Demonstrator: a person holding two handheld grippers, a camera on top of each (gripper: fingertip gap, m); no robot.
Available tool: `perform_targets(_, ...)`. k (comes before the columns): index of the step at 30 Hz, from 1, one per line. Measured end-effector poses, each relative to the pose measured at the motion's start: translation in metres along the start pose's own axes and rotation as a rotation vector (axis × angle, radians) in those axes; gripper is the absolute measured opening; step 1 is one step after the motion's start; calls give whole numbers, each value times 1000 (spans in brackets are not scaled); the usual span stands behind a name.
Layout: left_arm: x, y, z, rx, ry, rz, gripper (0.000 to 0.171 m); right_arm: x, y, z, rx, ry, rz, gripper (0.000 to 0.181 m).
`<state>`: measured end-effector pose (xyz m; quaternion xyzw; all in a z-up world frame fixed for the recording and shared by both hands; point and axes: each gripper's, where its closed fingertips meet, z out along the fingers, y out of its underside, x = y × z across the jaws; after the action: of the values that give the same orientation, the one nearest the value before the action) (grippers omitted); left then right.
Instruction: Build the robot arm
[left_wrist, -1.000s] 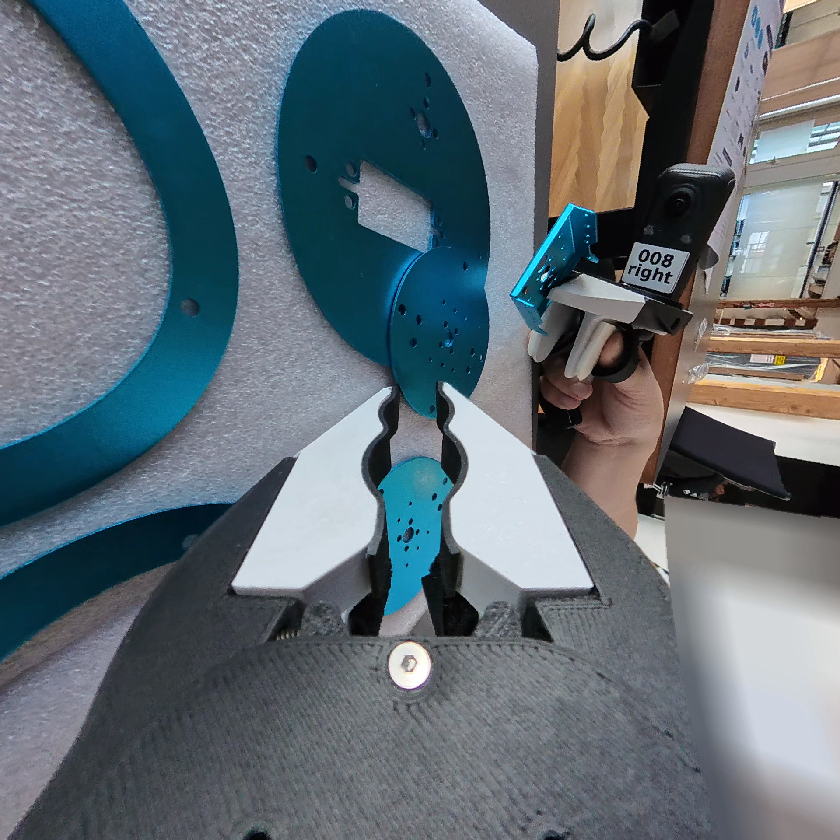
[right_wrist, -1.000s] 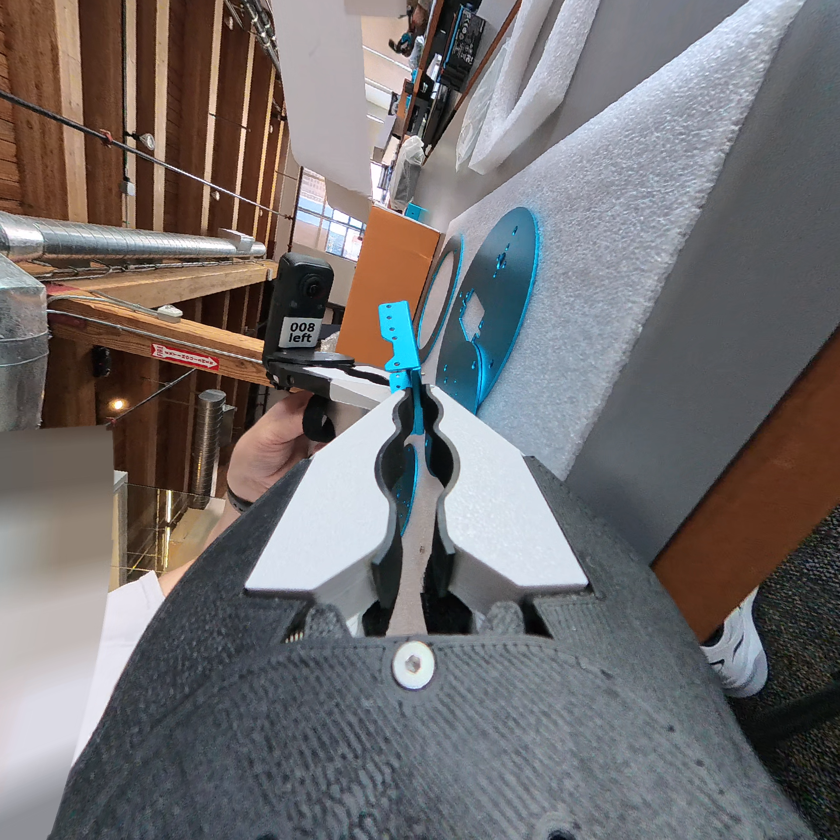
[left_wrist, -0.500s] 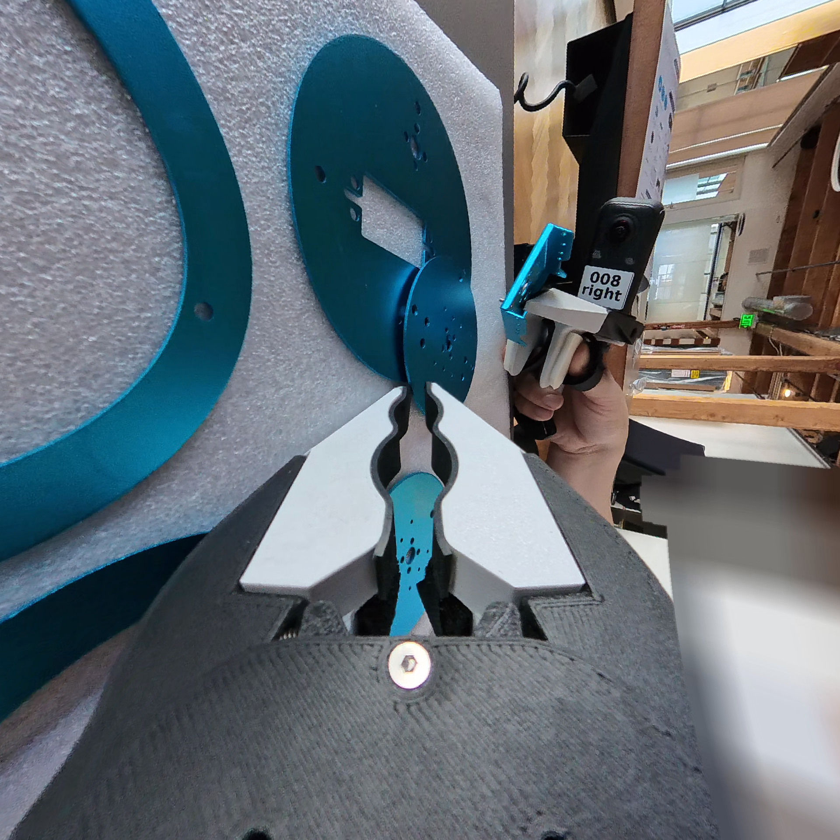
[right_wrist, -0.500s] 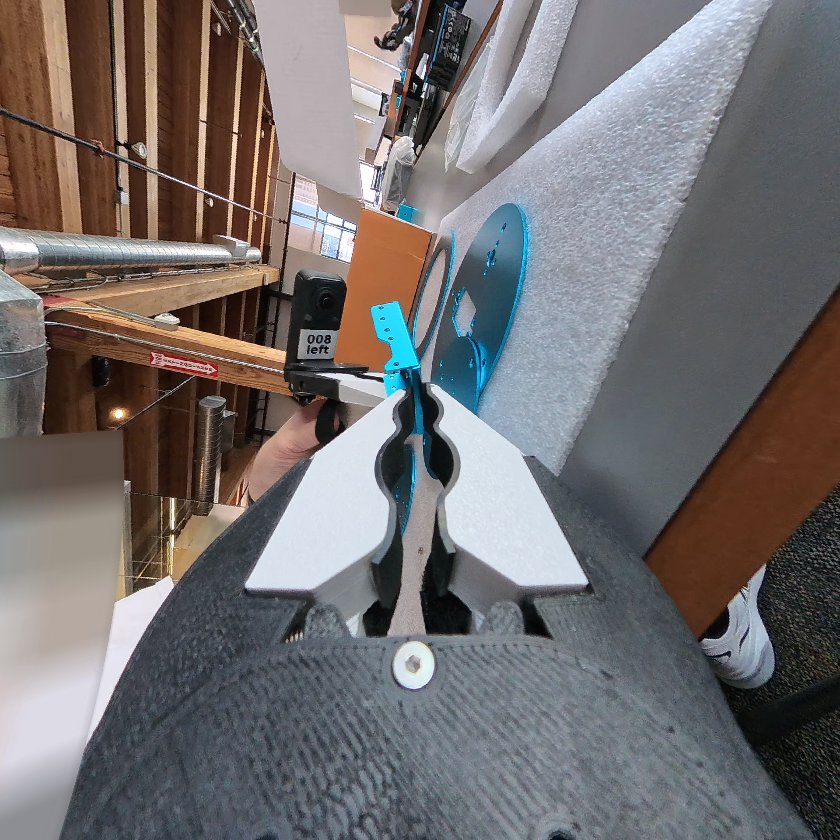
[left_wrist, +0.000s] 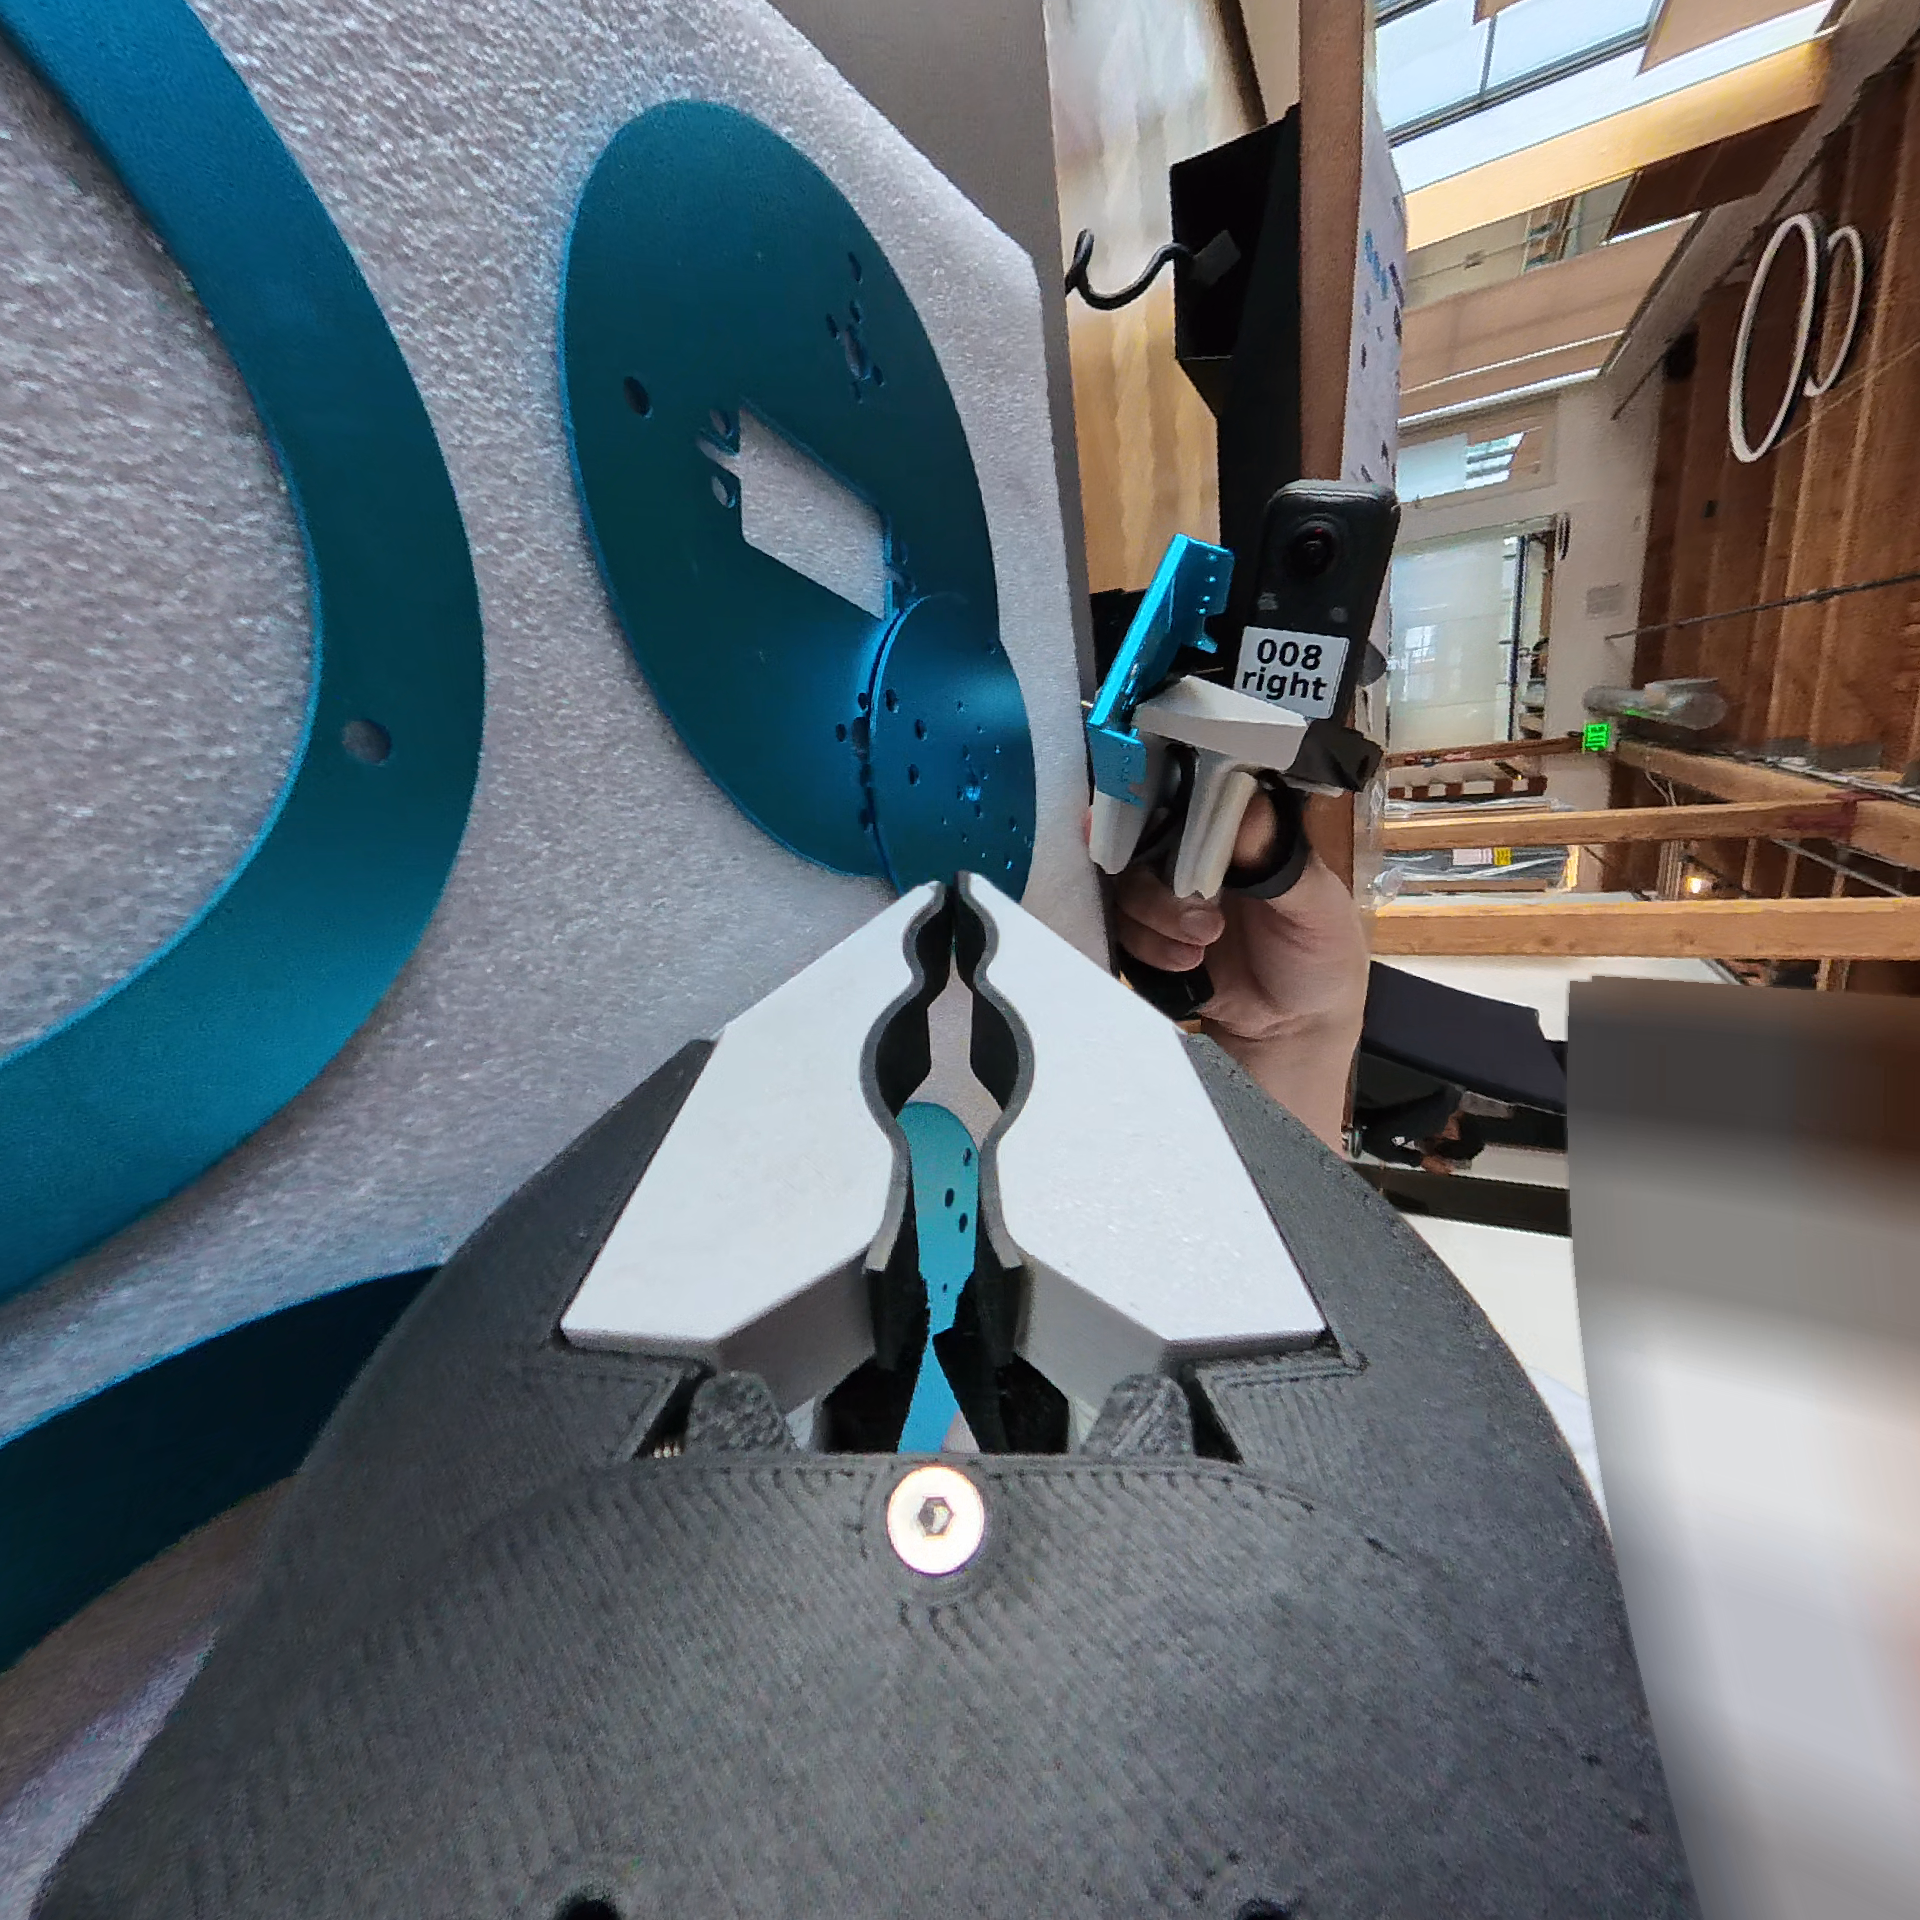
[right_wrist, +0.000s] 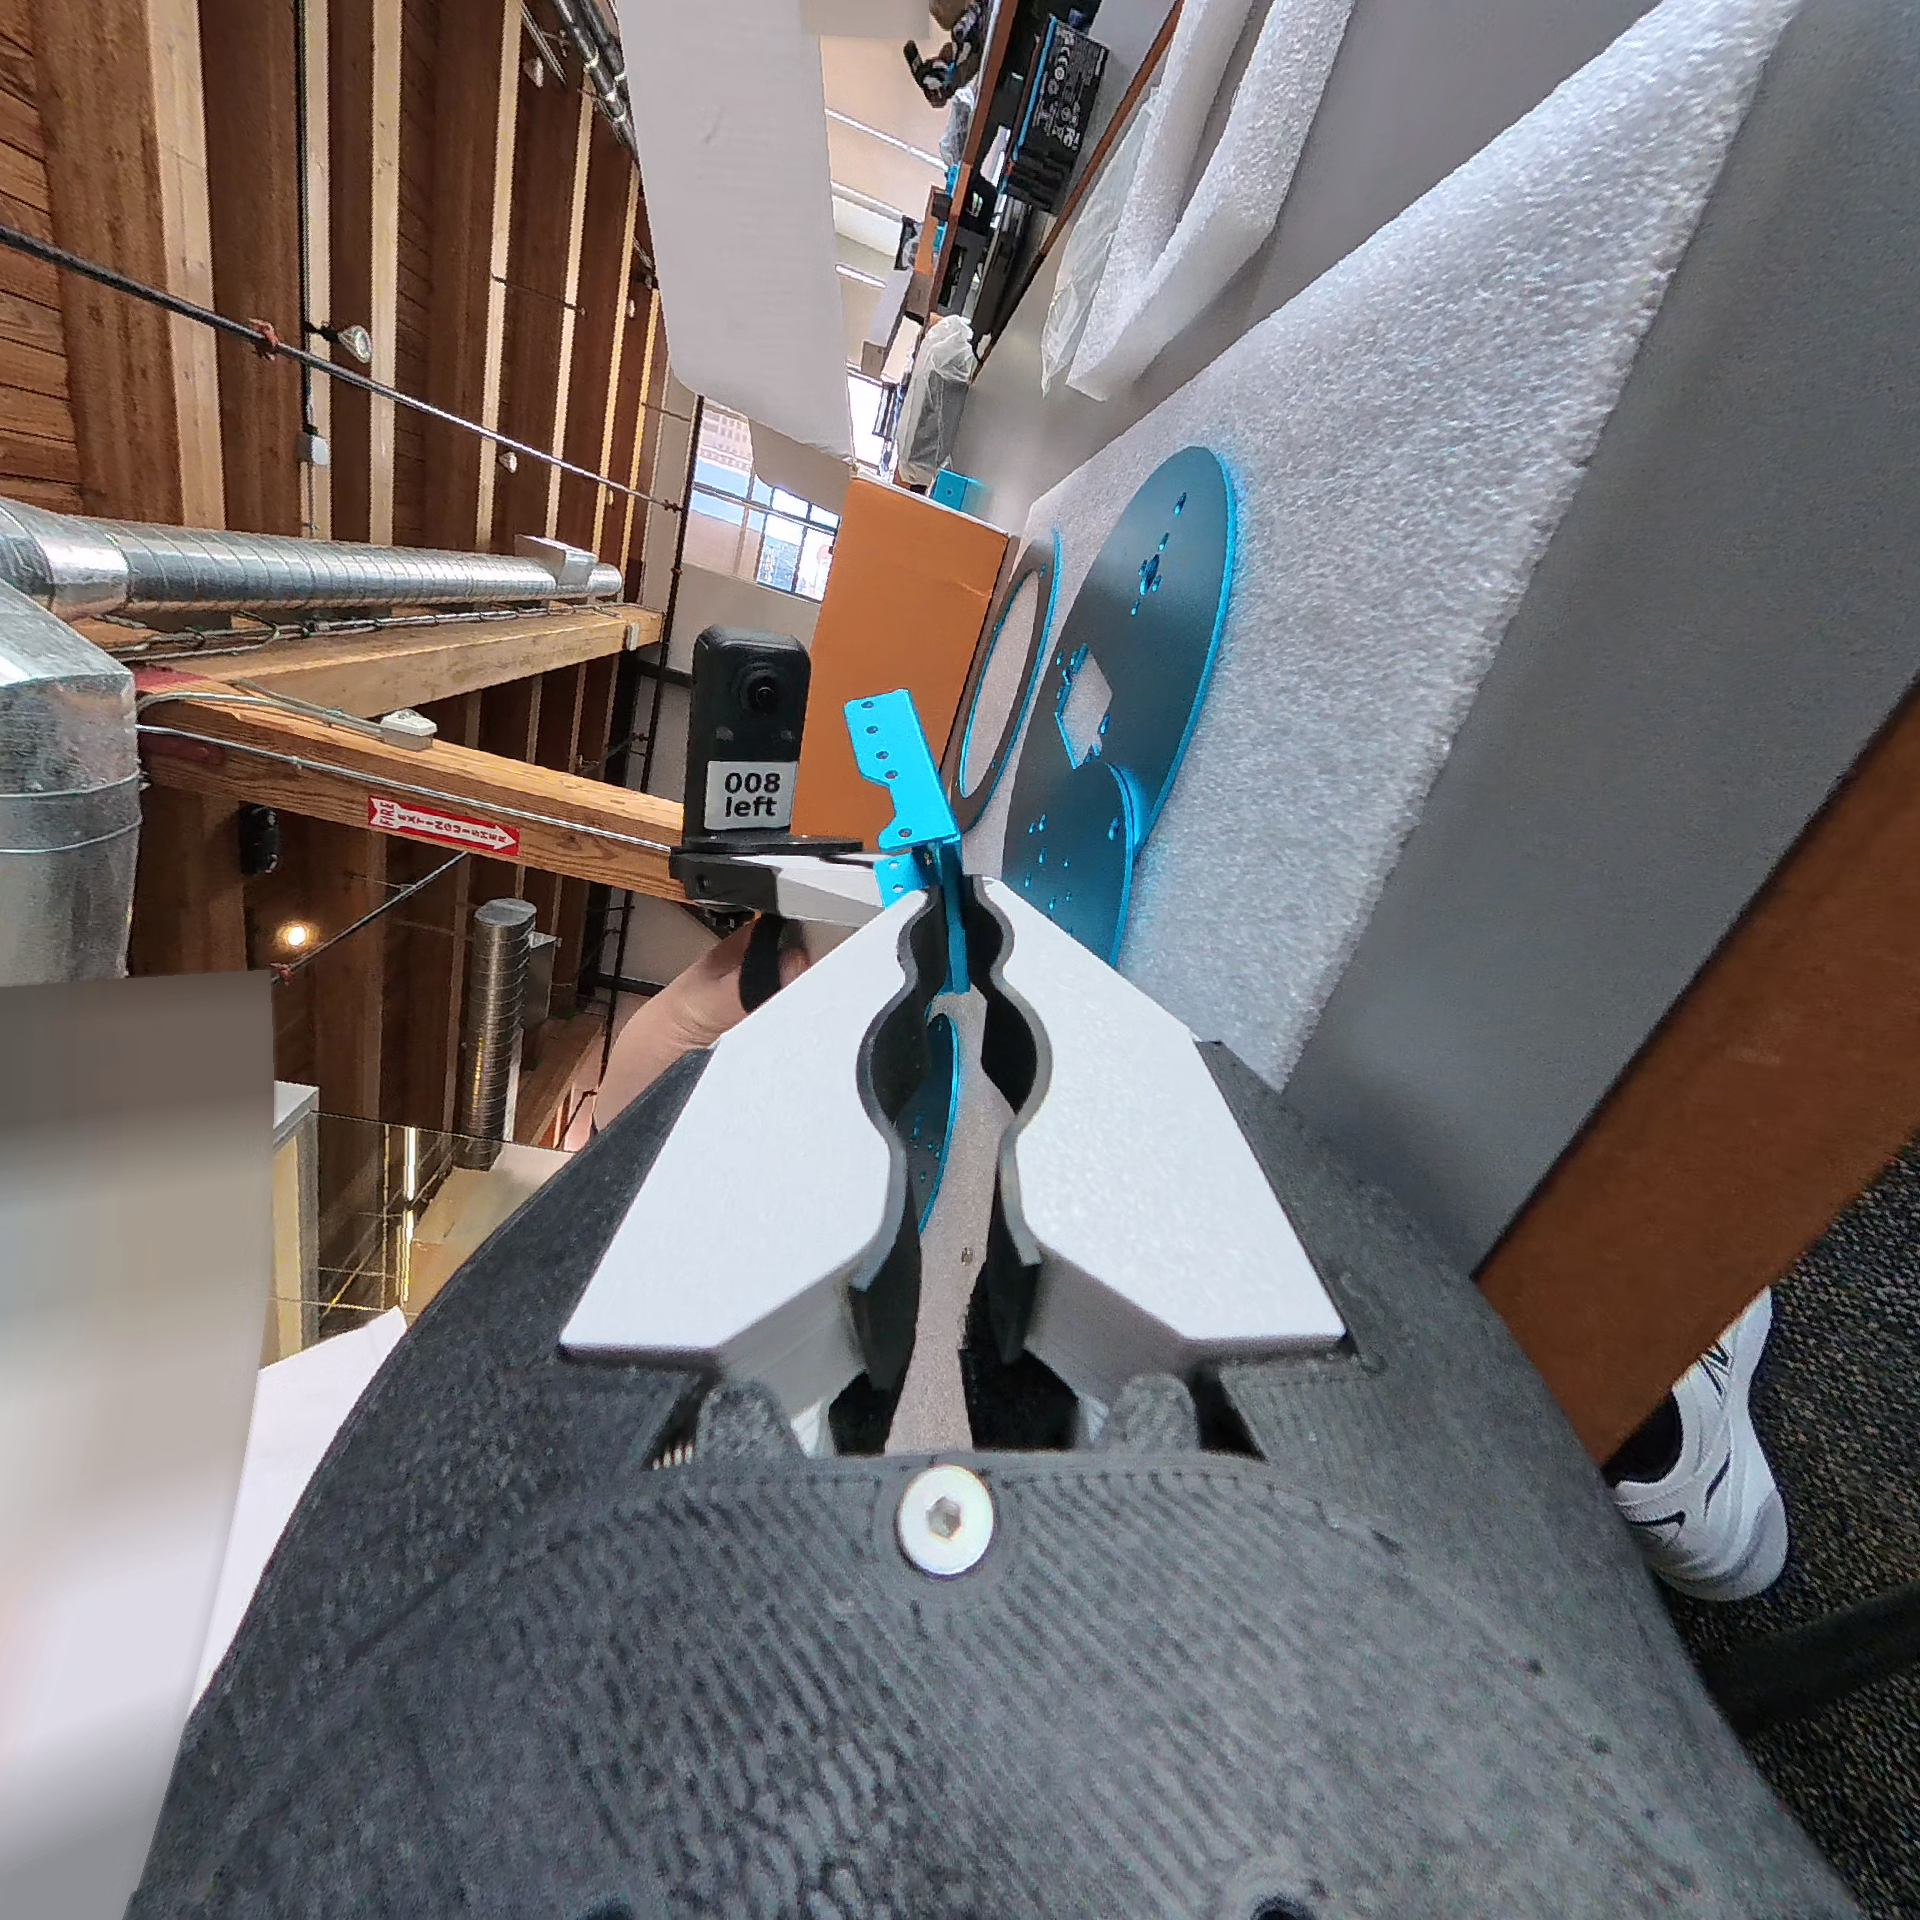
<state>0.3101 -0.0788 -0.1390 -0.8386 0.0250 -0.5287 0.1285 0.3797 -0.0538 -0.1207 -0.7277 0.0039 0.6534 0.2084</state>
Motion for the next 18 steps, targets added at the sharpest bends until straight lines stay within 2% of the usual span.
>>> perform_targets(7,4,3,-8,-21,-13,60,0,-2,-1,-1,10,-25,4,2)
perform_targets(10,-2,3,-8,-6,-105,112,28,-3,-1,-2,13,-31,6,2)
perform_targets(12,-1,5,-6,4,-120,111,33,-3,-1,-2,13,-31,7,2)
perform_targets(18,1,2,-1,16,-92,-5,29,-1,-2,-1,13,-10,17,1)
